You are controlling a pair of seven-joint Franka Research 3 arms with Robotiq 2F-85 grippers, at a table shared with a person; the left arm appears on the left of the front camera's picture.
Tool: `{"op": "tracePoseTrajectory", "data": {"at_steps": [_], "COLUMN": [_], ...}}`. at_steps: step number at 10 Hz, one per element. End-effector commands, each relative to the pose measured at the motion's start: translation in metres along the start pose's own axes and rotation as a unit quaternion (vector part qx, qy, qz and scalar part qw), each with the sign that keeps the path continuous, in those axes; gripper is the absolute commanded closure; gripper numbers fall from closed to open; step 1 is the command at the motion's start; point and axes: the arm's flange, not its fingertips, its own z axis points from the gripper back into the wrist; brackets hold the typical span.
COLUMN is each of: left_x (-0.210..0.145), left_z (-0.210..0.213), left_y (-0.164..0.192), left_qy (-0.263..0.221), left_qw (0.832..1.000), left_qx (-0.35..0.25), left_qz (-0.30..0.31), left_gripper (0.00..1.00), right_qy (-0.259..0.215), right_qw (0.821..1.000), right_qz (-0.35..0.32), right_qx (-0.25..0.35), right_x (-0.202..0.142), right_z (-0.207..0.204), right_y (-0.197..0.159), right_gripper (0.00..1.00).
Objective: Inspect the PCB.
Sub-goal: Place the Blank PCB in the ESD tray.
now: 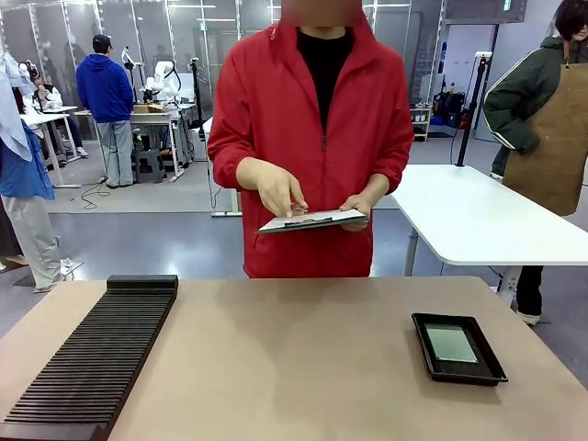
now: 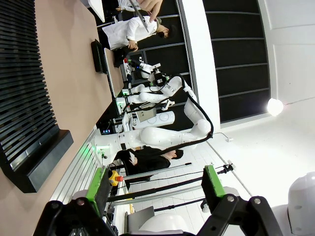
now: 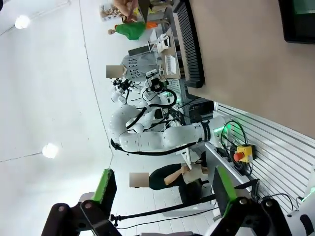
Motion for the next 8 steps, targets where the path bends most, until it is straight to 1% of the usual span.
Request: {"op": "tracePoseTrajectory", "data": {"at_steps": [1, 8], "left_x": [-0.0022, -0.0022], "left_z": [0.0011, 0.0011], "left_y": [-0.0023, -0.0023], "left_qy": [0.006, 0.006], "left_qw": [1.0, 1.0], "left_qx": [0.004, 0.004], "left_qz": [0.001, 0.001], "left_gripper": [0.04, 0.04], "right_qy": [0.005, 0.005], "right_qw": [1.0, 1.0], "right_qz": [-0.006, -0.006], "right_qx": [-0.014, -0.014], "right_x": [-0.0037, -0.0037], "right_z": [0.004, 0.004], "right_y": [0.0041, 0.0041], "right_gripper": [0.0, 0.0]}}
